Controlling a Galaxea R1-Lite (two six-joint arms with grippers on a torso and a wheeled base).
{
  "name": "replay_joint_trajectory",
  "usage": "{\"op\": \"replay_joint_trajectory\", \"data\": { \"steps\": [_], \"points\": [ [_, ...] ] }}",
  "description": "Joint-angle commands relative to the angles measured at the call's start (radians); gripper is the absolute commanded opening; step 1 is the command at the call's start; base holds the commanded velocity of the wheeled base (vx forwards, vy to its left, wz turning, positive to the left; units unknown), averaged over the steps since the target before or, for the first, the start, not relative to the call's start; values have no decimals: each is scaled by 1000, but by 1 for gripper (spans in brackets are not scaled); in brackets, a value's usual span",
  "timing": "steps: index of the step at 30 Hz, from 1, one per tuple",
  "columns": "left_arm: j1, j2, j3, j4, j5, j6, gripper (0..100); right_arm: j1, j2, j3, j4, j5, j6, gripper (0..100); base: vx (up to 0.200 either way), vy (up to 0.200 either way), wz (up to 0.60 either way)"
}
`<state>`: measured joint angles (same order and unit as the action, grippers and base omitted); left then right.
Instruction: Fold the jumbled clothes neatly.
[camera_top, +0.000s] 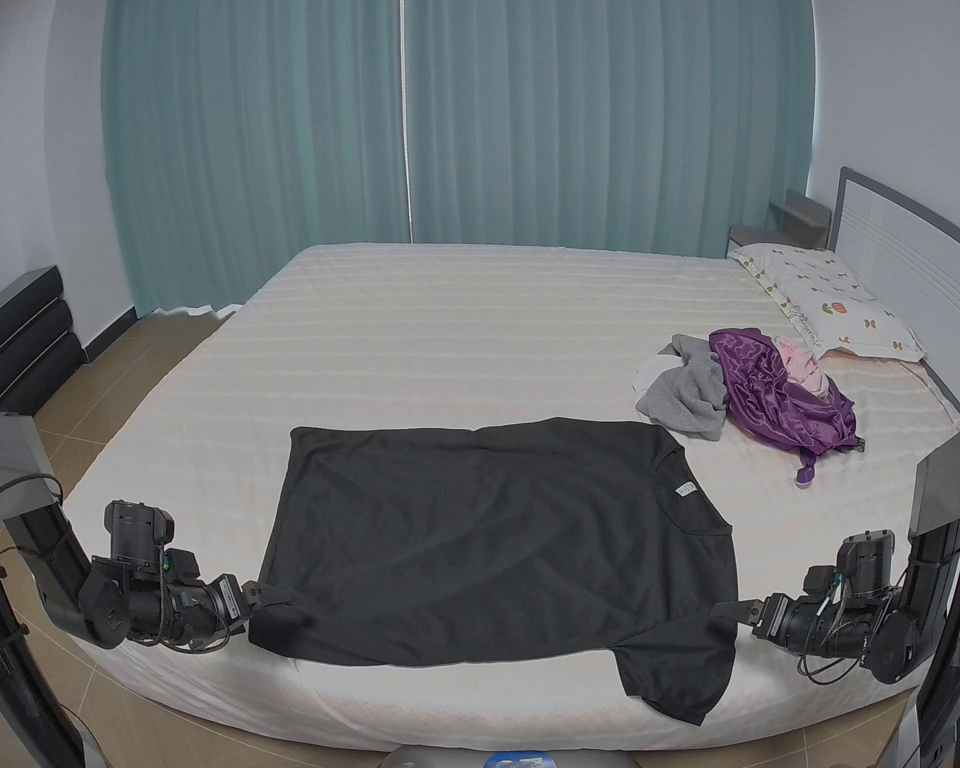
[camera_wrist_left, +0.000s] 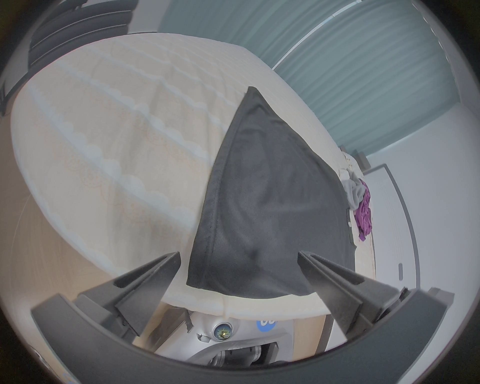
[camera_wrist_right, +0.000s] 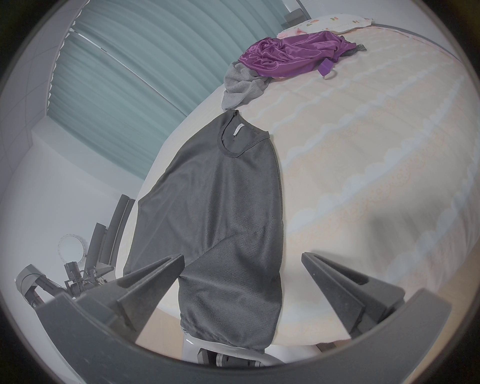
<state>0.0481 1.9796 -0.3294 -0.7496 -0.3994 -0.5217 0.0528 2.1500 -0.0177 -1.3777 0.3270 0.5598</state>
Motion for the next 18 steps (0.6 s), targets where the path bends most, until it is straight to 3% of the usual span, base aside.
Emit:
{"op": "replay_joint_trajectory", "data": {
  "steps": [1, 9, 18],
  "points": [
    [10, 36, 4, -1, -13, 34, 100, 4, 2, 18, 0, 1, 0, 100, 0, 0, 0],
    [21, 50, -22, 1, -35, 52, 100, 2, 1, 18, 0, 6, 2, 100, 0, 0, 0],
    [35, 108, -14, -2, -47, 189, 100, 4, 7, 18, 0, 7, 2, 100, 0, 0, 0]
  ]
}}
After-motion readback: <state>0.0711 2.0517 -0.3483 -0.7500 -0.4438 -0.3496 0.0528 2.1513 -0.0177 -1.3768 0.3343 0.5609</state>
